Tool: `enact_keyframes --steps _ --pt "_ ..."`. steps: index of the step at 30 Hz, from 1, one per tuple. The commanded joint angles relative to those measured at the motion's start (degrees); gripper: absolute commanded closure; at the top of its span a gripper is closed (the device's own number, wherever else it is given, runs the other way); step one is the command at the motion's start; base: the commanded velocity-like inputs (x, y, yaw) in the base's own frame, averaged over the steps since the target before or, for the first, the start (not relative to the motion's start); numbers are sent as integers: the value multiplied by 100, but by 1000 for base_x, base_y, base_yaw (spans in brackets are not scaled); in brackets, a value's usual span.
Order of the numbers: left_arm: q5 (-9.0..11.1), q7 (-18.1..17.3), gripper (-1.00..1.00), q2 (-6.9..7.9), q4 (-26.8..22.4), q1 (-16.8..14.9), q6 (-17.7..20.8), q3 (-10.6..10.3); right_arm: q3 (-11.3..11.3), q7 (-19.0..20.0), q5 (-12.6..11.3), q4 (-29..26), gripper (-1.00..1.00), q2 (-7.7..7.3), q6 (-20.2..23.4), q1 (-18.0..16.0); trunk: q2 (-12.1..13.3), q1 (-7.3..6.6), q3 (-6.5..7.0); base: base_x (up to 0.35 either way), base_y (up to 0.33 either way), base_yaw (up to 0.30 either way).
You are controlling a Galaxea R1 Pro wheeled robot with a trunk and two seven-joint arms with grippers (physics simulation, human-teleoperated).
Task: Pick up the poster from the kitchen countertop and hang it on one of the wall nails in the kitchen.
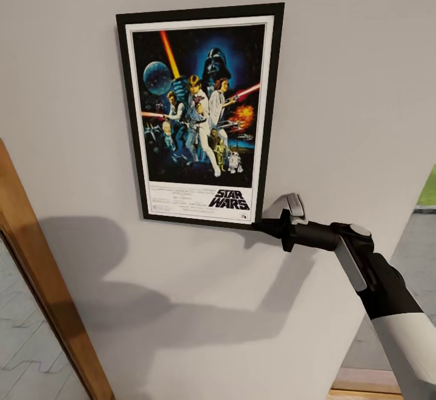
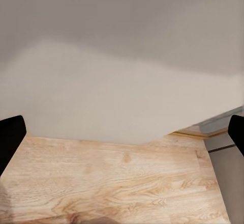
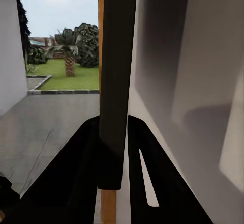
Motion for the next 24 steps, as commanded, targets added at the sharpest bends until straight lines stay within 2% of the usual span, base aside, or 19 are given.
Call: enact_keyframes --steps 1,22,23,24 --pt "41 -2 -100 3 -6 0 -29 -48 12 2 -47 3 100 -5 65 -3 -4 2 -3 0 0 0" --pt "39 -2 -100 6 -7 0 -29 -49 12 0 -47 1 100 -6 57 0 -4 2 -3 17 0 0" --pt "37 -2 -100 10 -8 0 -29 -47 265 413 -168 -71 -100 -21 -13 2 -4 2 -3 167 0 0" --pt "37 -2 -100 11 -8 0 -29 -50 353 382 -136 -57 -100 -5 20 2 -4 2 -3 107 0 0"
